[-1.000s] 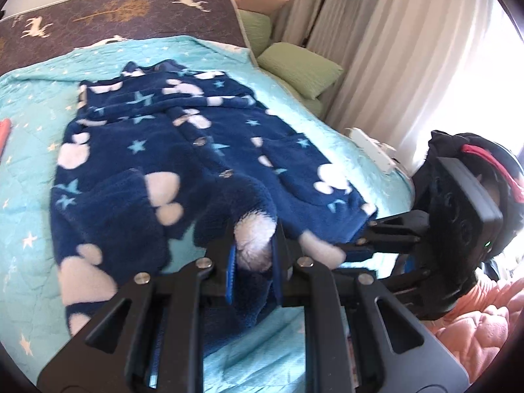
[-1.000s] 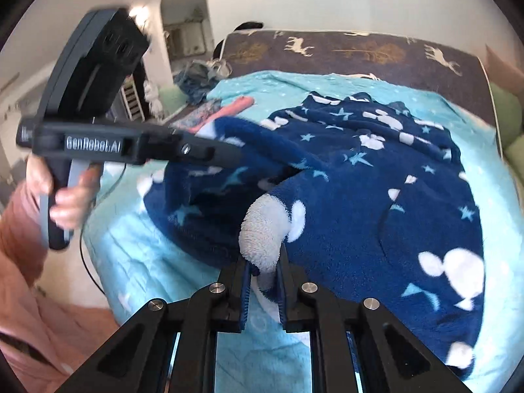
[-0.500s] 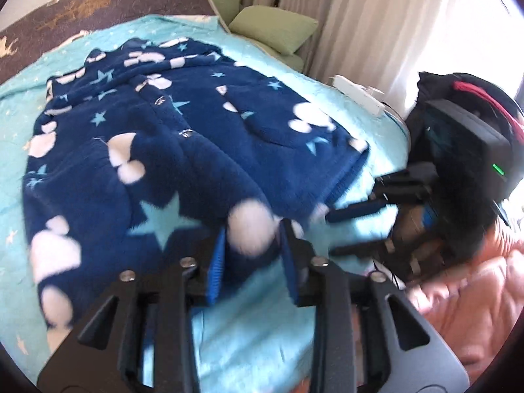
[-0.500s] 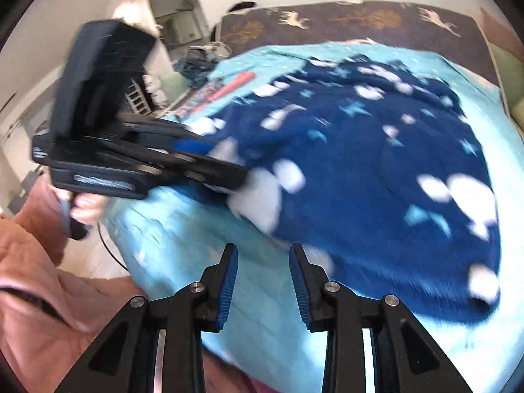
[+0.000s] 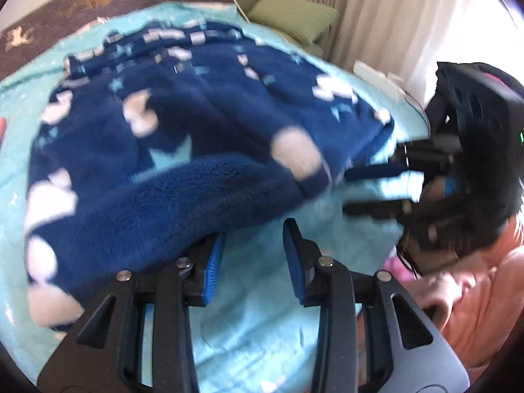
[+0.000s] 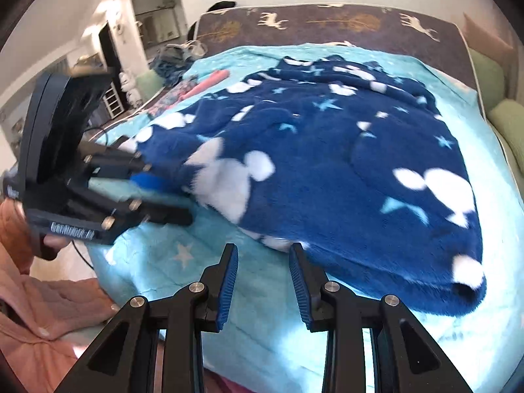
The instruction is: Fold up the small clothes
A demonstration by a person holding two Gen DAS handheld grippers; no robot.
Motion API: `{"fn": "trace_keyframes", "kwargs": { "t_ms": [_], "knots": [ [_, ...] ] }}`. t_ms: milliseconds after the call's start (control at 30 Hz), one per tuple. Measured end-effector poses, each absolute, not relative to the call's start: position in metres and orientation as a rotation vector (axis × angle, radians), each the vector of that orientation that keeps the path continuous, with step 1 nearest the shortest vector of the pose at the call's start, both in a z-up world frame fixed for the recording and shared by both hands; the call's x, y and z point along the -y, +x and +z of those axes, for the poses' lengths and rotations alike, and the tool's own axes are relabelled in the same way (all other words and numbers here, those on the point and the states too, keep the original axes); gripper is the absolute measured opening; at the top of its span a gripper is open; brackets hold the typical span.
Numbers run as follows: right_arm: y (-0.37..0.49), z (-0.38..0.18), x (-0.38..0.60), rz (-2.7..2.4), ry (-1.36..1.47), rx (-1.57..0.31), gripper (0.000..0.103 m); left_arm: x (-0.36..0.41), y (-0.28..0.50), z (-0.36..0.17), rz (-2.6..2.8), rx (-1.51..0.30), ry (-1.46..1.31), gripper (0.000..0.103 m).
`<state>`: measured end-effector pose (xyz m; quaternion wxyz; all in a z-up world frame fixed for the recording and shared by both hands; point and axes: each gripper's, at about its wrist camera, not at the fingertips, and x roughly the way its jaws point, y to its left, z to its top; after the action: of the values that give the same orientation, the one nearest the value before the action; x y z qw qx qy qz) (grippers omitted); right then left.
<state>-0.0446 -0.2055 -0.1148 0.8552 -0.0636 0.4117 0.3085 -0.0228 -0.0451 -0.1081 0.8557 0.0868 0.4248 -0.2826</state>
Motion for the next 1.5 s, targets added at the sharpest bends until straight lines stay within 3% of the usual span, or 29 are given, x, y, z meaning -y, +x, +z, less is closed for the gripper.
{"fn": "trace_keyframes", "kwargs": {
  "t_ms": [167, 233, 333, 600, 767, 967, 1000, 1067, 1100, 1133, 1233, 1267, 1300, 1500],
  "knots": [
    [-0.043, -0.114, 0.199, 0.686, -0.112, -0.855, 0.034, 0.051, -0.024, -0.107, -0.593, -0.862, 0.269, 0.038],
    [-0.042, -0.114, 0.197, 0.692, -0.104, -0.851, 0.034, 0.054, -0.026, -0.109, -0.606, -0.856, 0.308, 0.045],
    [-0.040, -0.112, 0.195, 0.692, -0.104, -0.842, 0.034, 0.058, -0.029, -0.107, -0.616, -0.843, 0.360, 0.047],
    [-0.019, -0.106, 0.203, 0.618, -0.049, -0.819, 0.034, 0.024, -0.010, -0.079, -0.538, -0.764, 0.225, 0.052],
    [-0.012, -0.104, 0.203, 0.617, 0.012, -0.820, 0.034, 0.030, -0.012, -0.093, -0.611, -0.827, 0.256, 0.054],
    [-0.028, -0.112, 0.192, 0.699, -0.098, -0.867, 0.035, 0.062, -0.027, -0.124, -0.635, -0.825, 0.494, 0.054],
    [-0.031, -0.114, 0.189, 0.705, -0.127, -0.876, 0.035, 0.062, -0.024, -0.126, -0.632, -0.827, 0.495, 0.052],
    [-0.035, -0.120, 0.183, 0.698, -0.176, -0.882, 0.036, 0.059, -0.017, -0.125, -0.630, -0.817, 0.459, 0.032],
    [-0.035, -0.122, 0.180, 0.685, -0.192, -0.878, 0.036, 0.057, -0.012, -0.123, -0.617, -0.818, 0.440, 0.014],
    [-0.034, -0.123, 0.177, 0.668, -0.209, -0.866, 0.036, 0.053, -0.007, -0.121, -0.613, -0.828, 0.412, 0.008],
    [-0.025, -0.124, 0.168, 0.609, -0.245, -0.814, 0.034, 0.047, -0.008, -0.115, -0.655, -0.837, 0.351, 0.006],
    [-0.021, -0.124, 0.168, 0.604, -0.243, -0.813, 0.029, 0.047, -0.014, -0.113, -0.676, -0.837, 0.354, 0.006],
    [-0.019, -0.124, 0.168, 0.612, -0.234, -0.815, 0.003, 0.048, -0.021, -0.110, -0.708, -0.837, 0.356, 0.006],
    [-0.038, -0.108, 0.183, 0.803, -0.206, -0.856, 0.004, 0.042, -0.051, -0.109, -0.772, -0.867, 0.383, 0.006]
  ]
}}
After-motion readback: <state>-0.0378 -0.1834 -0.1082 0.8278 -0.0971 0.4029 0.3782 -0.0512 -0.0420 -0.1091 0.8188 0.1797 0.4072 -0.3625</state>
